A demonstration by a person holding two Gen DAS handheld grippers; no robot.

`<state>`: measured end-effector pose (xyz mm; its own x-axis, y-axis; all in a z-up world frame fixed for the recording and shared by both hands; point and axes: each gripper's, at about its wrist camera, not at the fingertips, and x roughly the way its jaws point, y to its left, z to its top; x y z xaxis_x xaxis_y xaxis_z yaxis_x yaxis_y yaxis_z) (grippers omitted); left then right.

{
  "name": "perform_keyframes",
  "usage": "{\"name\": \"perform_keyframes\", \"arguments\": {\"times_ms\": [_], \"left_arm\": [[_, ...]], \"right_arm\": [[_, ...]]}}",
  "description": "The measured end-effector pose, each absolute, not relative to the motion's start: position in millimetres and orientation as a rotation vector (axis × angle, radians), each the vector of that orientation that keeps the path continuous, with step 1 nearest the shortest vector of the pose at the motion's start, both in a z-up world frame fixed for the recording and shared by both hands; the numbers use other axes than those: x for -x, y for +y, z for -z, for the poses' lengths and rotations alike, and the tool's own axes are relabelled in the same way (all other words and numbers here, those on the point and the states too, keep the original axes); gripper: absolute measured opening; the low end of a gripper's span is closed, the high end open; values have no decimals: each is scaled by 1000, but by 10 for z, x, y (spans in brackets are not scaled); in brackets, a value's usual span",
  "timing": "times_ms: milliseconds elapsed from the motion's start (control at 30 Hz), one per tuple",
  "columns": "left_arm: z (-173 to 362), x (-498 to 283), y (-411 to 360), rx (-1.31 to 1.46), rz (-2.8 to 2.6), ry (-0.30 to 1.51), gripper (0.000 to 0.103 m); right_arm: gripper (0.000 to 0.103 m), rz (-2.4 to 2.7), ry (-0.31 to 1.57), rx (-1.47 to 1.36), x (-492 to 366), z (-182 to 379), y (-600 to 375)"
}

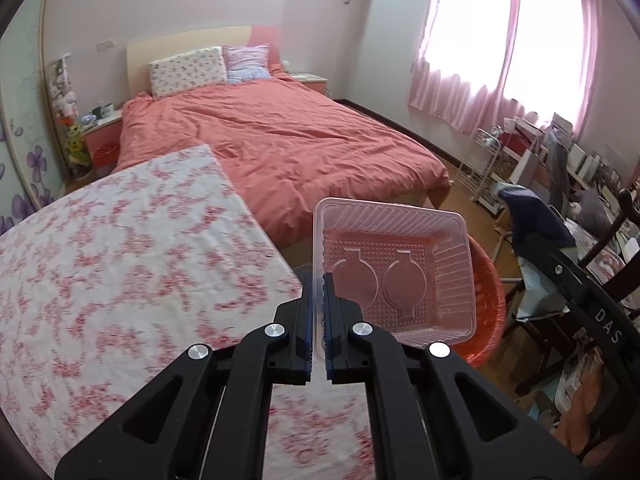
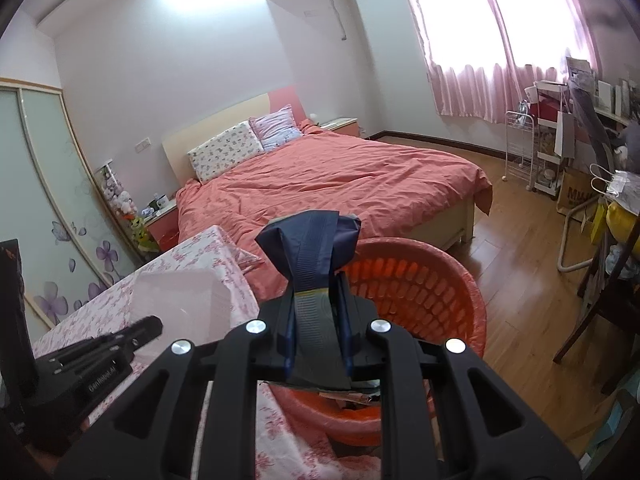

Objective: Collect trash
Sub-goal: 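Carry tray and cloth to the orange basket and release both inside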

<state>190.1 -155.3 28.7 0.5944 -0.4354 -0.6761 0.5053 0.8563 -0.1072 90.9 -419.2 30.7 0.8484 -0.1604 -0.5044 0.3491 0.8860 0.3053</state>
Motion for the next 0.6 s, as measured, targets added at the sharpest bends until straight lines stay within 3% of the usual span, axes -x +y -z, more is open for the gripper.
{"name": "perform_keyframes", "arguments": {"times_ms": [467,600], "left_arm": [[-74,-1956,-2046,-122,594,805,4],[-8,-1980,-2137,-126,599,819,4]], "right_arm": [[19,277,491,-472,-1061,-101,-4605],[26,281,494,-488,-1139,-46,-4693]]}}
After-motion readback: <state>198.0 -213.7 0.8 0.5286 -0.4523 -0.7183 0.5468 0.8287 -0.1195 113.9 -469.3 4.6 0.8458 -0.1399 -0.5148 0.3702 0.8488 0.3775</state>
